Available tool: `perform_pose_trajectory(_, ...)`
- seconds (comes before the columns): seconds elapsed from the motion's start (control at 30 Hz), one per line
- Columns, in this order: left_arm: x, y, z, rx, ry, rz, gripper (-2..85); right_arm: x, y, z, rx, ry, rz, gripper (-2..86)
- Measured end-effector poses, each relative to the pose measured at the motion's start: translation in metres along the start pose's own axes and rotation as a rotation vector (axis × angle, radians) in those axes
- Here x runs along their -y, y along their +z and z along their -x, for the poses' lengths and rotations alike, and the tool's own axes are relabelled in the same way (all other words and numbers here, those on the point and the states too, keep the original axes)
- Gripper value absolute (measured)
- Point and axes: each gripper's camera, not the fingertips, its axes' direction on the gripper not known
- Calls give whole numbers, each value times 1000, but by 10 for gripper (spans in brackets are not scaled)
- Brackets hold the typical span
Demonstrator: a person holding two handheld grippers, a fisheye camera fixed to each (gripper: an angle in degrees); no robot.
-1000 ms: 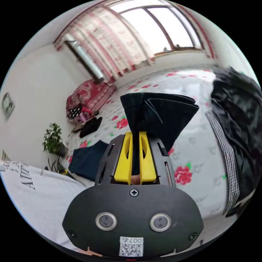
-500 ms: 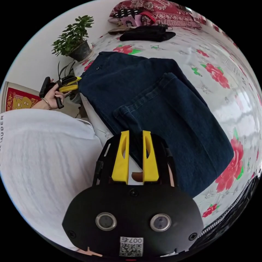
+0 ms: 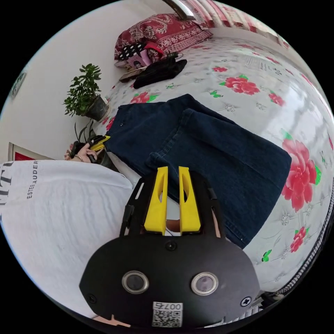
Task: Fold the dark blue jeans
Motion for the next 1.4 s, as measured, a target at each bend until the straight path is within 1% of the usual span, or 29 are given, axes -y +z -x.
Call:
perform_pose_trajectory(0.07,-3,-1,-10,14,49,-16,44,-8,-9,-12,9,35,-34,54)
perform_pose_trajectory(0.13,-10,-7,-38,6,185,-47,38,-17,-16,-21,5,55,-53,50)
perform_pose_trajectory(0.17,-12,-8,-46,-11,218,-51,37,-22,-21,-27,0,66,-63,48)
perform_pose_trajectory(0.27,-30,-14,-105,-76,438,-43,33,-36,-38,-43,-27,90,-104,42)
perform_pose_trajectory(0.33,-61,-11,-170,-84,712,-10,32,-46,-52,-55,-38,111,-140,39)
perform_pose_trajectory(0.37,-72,-9,-186,-91,781,4,32,-53,-62,-64,-44,129,-167,37)
perform_pose_trajectory(0.43,-123,6,-245,-144,1041,87,31,-65,-78,-79,-52,160,-210,34)
perform_pose_trajectory(0.47,-137,11,-257,-165,1099,116,31,-75,-88,-90,-59,184,-241,31)
perform_pose_trajectory(0.53,-199,39,-301,-266,1329,261,33,-92,-104,-109,-63,225,-287,28)
perform_pose_trajectory(0.57,-215,49,-309,-292,1379,304,34,-104,-112,-122,-67,256,-314,26)
perform_pose_trajectory(0.63,-274,104,-328,-355,1506,514,42,-124,-121,-143,-78,310,-345,26)
perform_pose_trajectory(0.67,-288,120,-331,-345,1532,577,45,-136,-125,-158,-75,348,-356,28)
perform_pose_trajectory(0.73,-335,173,-337,-275,1616,829,61,-153,-127,-179,-56,410,-366,33)
perform_pose_trajectory(0.8,-352,188,-340,-229,1645,878,67,-174,-132,-203,-24,466,-389,44)
perform_pose_trajectory(0.87,-348,188,-342,-225,1645,836,68,-185,-136,-217,-13,490,-398,52)
perform_pose_trajectory(0.97,-314,187,-342,-132,1559,707,71,-196,-138,-240,-6,512,-409,62)
perform_pose_trajectory(1.03,-268,191,-331,-13,1398,615,82,-196,-135,-258,14,531,-395,69)
perform_pose_trajectory(1.07,-256,191,-328,15,1354,596,85,-194,-133,-270,27,544,-386,73)
perform_pose_trajectory(1.13,-214,198,-311,124,1179,557,99,-189,-130,-288,38,559,-371,78)
perform_pose_trajectory(1.23,-182,217,-299,166,1024,606,127,-174,-120,-318,50,582,-319,84)
perform_pose_trajectory(1.3,-176,235,-298,182,979,660,140,-158,-107,-340,60,592,-256,84)
perform_pose_trajectory(1.4,-188,267,-310,147,1018,744,151,-131,-84,-355,90,562,-147,77)
